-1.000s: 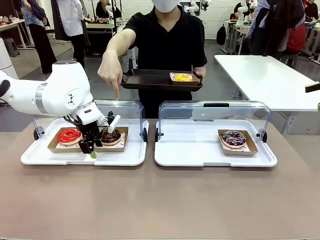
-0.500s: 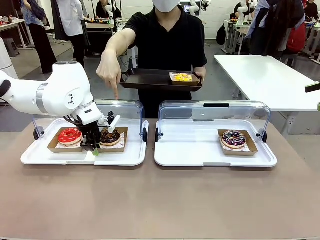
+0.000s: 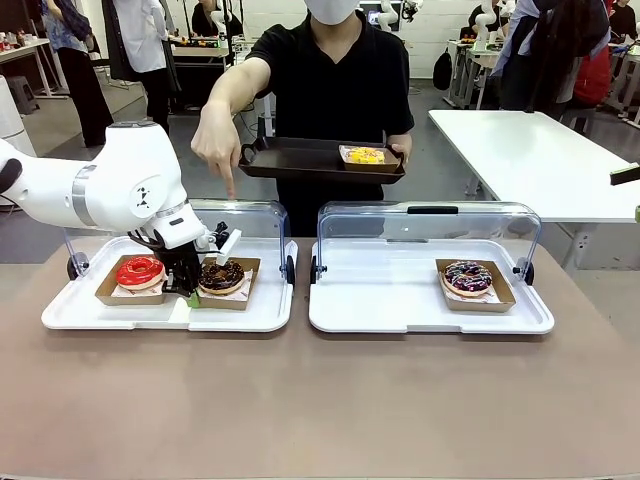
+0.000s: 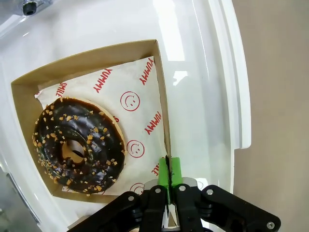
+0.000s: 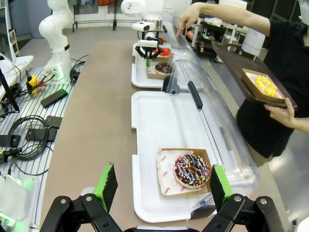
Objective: Provide the desired donut to the person.
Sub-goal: Pick up and lift the Paper togo box containing the Donut pointed at by the person.
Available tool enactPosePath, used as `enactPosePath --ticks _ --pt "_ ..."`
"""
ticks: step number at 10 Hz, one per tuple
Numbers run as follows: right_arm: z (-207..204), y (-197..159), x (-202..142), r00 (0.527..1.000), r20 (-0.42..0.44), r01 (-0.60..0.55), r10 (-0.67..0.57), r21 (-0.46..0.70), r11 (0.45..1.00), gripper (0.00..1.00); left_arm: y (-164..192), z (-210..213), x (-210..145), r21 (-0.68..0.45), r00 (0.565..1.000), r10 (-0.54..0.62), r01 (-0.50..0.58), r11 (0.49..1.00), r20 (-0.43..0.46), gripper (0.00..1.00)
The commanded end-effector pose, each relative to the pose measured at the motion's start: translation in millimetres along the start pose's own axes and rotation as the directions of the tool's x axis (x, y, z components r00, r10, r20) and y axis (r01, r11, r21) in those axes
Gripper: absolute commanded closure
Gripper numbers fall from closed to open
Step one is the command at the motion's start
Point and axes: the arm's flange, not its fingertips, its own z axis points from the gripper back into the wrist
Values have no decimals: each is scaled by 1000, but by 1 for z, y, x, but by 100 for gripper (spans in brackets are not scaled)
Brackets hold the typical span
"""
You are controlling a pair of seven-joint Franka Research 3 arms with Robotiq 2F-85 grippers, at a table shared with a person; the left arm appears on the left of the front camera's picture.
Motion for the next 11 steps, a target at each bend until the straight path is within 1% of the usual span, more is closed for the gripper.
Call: enactPosePath --ticks 1,2,3,4,5,6,8,9,10,11 --pt "1 1 -2 1000 0 -19 19 15 1000 0 -1 4 0 -4 999 -1 0 1000 -33 100" --pt "1 1 -2 1000 0 -19 19 15 1000 0 -7 13 1 -49 1000 -13 12 999 -27 100" --pt "1 1 -2 1000 0 -19 19 15 1000 0 -20 32 4 -88 1000 -20 19 996 -8 100" --pt "1 1 -2 1000 0 -19 19 15 1000 0 -37 61 7 -115 1000 -4 7 993 24 100" --pt "1 1 -2 1000 0 -19 19 15 1000 0 -60 97 9 -154 999 5 0 988 34 100" --pt "1 1 -2 1000 0 -19 19 15 1000 0 -79 130 9 -149 999 -5 11 989 38 100" --pt "1 1 -2 1000 0 -19 19 15 1000 0 -110 186 11 -92 999 -8 11 996 41 100" --pt "1 1 -2 1000 0 -19 19 15 1000 0 -124 214 15 -98 999 -11 15 995 36 100" --pt "1 1 -2 1000 0 -19 19 15 1000 0 -131 236 19 -98 1000 8 -5 995 29 100" --pt "1 1 -2 1000 0 -19 19 15 1000 0 -133 259 23 -59 999 26 -25 998 24 100"
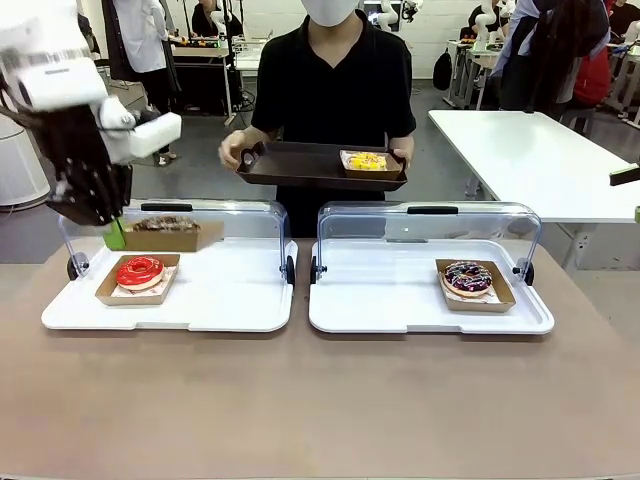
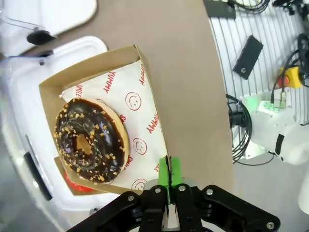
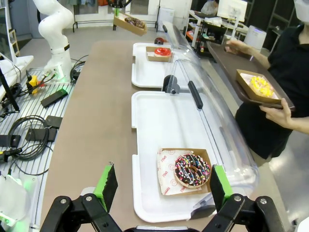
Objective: Provide the desired donut to the person.
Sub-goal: Pick up and lift the Paper togo box containing the Donut pointed at by the person.
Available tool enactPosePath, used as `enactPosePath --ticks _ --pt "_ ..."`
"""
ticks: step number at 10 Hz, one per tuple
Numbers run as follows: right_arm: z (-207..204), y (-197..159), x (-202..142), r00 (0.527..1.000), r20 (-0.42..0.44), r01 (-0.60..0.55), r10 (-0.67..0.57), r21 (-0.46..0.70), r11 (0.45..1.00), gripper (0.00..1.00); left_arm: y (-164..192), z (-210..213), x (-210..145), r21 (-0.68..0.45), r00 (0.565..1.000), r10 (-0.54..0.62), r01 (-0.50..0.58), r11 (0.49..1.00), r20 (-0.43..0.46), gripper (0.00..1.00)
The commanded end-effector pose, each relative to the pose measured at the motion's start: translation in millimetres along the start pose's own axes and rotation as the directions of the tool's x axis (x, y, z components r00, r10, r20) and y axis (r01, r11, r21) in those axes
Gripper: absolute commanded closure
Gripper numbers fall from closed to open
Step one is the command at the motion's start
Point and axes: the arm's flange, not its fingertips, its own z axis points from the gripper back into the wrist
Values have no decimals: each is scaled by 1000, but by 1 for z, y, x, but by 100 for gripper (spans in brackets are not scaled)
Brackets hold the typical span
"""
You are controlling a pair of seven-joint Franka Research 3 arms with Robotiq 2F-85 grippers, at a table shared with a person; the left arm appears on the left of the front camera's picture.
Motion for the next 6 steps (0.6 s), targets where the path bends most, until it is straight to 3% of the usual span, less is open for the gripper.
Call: enactPosePath --ticks 1,6 --pt "1 2 -1 1000 0 -20 20 14 1000 0 4 24 9 58 999 41 -40 998 -6 100" --pt "1 2 -1 1000 0 -20 20 14 1000 0 26 42 -2 132 997 71 -71 989 3 100"
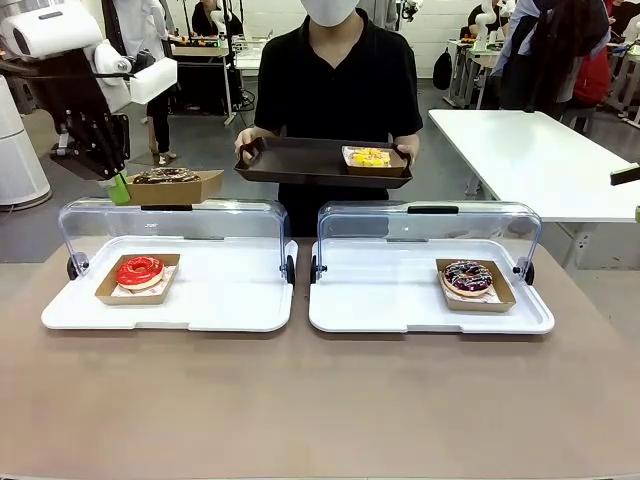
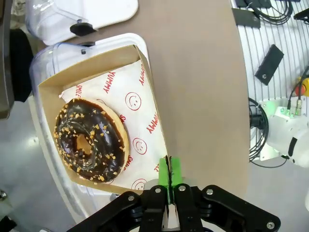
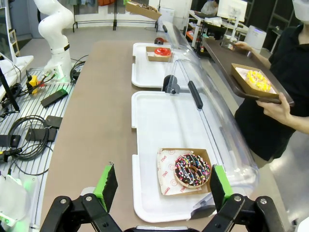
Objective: Provide the desired donut to the person.
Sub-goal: Pick up and lift the Paper togo box containing the Donut pointed at by the person, then place the picked Paper togo box onto the Handle tray extended by the person.
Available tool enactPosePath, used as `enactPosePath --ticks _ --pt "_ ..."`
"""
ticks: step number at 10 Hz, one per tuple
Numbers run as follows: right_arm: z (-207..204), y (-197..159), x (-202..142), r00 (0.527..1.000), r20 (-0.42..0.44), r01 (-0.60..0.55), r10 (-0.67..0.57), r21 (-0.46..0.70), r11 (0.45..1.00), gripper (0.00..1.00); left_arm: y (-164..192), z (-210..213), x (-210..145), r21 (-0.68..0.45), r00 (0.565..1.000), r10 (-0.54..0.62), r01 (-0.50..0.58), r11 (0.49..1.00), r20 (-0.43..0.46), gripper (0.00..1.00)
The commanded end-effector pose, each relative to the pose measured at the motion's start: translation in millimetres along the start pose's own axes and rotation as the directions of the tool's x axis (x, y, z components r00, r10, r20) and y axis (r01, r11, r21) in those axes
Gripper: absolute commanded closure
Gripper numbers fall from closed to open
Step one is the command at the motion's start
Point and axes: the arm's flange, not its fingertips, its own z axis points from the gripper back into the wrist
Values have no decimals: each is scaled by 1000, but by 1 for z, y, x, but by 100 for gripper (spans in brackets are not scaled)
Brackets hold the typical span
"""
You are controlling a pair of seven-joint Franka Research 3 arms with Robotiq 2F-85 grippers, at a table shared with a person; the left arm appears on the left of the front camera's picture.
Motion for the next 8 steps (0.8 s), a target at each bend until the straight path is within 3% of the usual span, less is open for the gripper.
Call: enactPosePath --ticks 1,8 --pt "1 1 -1 1000 0 -20 20 14 1000 0 1 -4 -7 27 1000 7 -7 1000 -4 100" --pt "1 1 -1 1000 0 -20 20 14 1000 0 0 0 0 0 1000 0 0 1000 0 100"
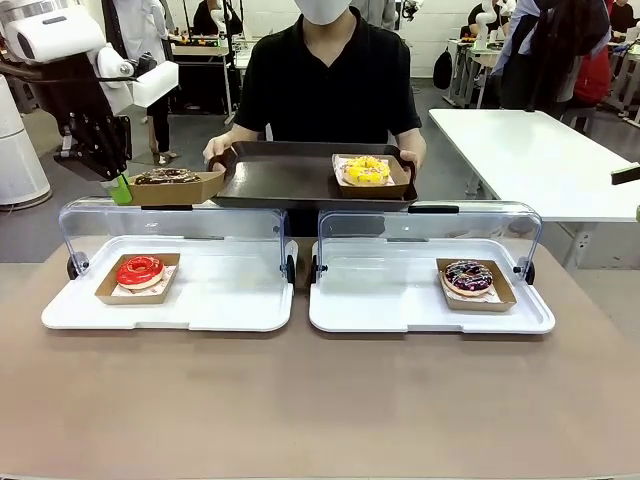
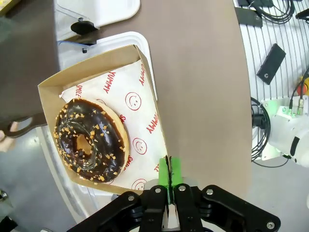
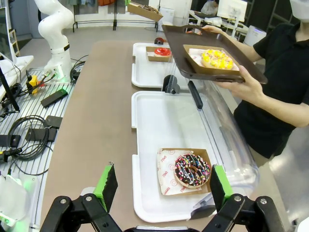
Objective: Provide the desired donut to the person.
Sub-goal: Place the picked Paper togo box onto the Handle tray extended by the person.
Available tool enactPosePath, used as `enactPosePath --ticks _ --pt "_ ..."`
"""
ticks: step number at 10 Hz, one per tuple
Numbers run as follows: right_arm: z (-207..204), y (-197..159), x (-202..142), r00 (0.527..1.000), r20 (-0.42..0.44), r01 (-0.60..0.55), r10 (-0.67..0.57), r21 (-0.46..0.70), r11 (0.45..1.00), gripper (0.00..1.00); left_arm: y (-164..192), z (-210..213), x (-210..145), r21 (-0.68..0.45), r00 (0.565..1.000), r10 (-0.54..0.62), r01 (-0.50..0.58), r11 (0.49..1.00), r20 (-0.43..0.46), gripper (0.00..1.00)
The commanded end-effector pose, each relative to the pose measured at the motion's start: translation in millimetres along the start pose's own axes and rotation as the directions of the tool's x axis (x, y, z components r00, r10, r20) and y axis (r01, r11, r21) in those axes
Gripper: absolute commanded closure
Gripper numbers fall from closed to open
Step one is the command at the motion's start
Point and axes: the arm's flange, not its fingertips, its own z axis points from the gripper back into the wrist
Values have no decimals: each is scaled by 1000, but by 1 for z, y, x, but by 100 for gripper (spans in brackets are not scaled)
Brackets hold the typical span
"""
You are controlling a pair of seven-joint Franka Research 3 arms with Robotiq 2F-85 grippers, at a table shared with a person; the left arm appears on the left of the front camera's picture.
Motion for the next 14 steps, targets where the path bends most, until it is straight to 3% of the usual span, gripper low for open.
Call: enactPosePath --ticks 1,10,11,12,14 --pt "1 1 -1 1000 0 -20 20 14 1000 0 -2 3 0 -1 1000 5 -5 1000 1 100" --pt "1 1 -1 1000 0 -20 20 14 1000 0 0 0 0 0 1000 0 0 1000 0 99" --pt "1 1 -1 1000 0 -20 20 14 1000 0 -2 1 4 20 999 -13 12 1000 31 99" --pt "1 1 -1 1000 0 -20 20 14 1000 0 -11 8 14 86 1000 0 -2 996 14 99" --pt "1 1 -1 1000 0 -20 20 14 1000 0 16 40 36 123 998 -32 39 992 -55 99"
